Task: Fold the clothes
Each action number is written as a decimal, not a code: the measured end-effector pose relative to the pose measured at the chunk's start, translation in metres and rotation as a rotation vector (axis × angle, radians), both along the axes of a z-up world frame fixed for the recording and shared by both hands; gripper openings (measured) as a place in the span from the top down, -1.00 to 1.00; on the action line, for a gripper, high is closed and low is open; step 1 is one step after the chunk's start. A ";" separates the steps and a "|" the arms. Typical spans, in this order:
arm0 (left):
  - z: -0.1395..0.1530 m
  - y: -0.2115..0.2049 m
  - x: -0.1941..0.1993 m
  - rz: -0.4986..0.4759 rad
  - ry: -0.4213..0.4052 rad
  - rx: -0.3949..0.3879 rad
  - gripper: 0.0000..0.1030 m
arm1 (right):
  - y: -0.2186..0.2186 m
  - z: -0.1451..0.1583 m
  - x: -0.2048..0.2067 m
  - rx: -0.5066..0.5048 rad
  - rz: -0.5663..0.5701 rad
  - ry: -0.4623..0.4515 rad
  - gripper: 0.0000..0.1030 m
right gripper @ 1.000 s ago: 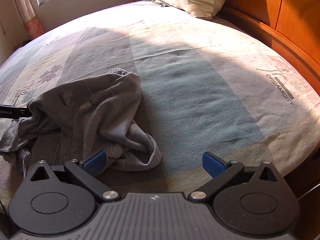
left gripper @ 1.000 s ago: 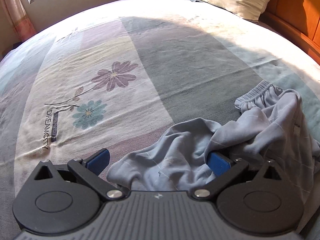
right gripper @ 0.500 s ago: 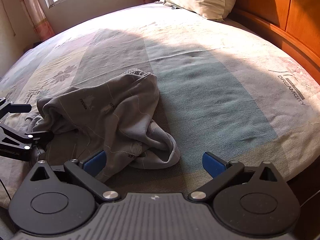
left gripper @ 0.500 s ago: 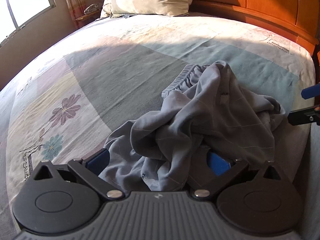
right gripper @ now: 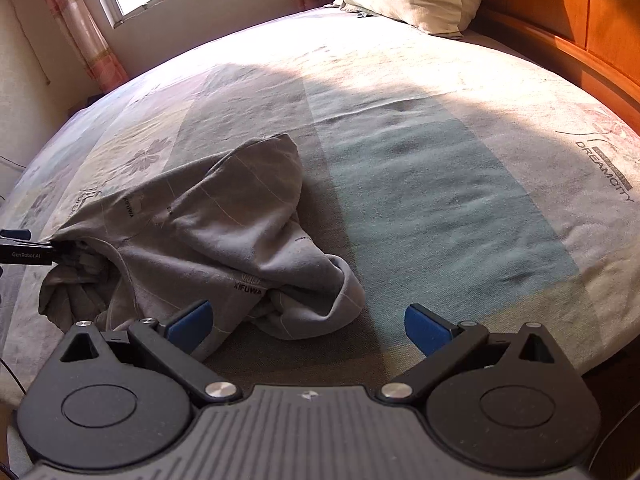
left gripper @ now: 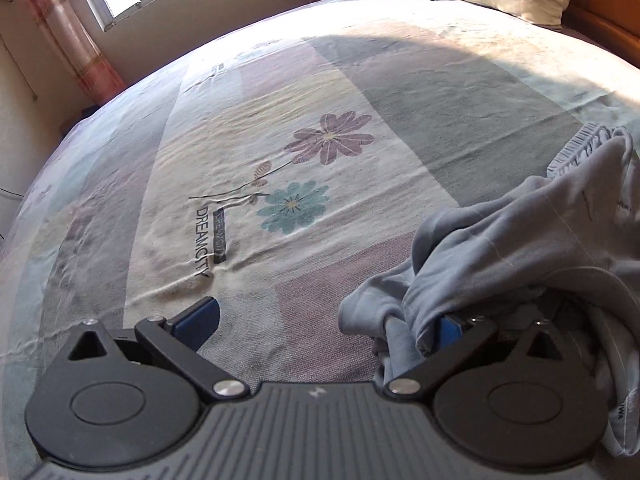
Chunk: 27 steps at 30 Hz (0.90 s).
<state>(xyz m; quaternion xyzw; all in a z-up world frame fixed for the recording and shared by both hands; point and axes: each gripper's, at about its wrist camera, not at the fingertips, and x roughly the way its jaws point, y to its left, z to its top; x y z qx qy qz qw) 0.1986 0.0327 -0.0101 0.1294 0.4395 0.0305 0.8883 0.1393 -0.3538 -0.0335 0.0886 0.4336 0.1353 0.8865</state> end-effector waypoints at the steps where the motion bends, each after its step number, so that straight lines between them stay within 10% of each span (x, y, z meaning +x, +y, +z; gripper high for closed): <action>1: 0.004 -0.002 -0.004 -0.019 0.003 -0.013 -0.99 | 0.002 0.001 0.005 0.023 0.018 -0.014 -1.00; 14: 0.069 -0.079 0.002 -0.396 -0.082 -0.205 -0.99 | 0.015 -0.057 0.067 0.224 0.120 0.011 -1.00; 20: 0.034 -0.150 0.068 -0.545 -0.008 -0.259 -0.99 | 0.007 -0.048 0.068 0.274 0.108 0.049 -1.00; 27: -0.026 -0.129 0.091 -0.428 0.175 -0.258 -0.99 | 0.027 -0.027 0.045 0.379 0.247 -0.015 -1.00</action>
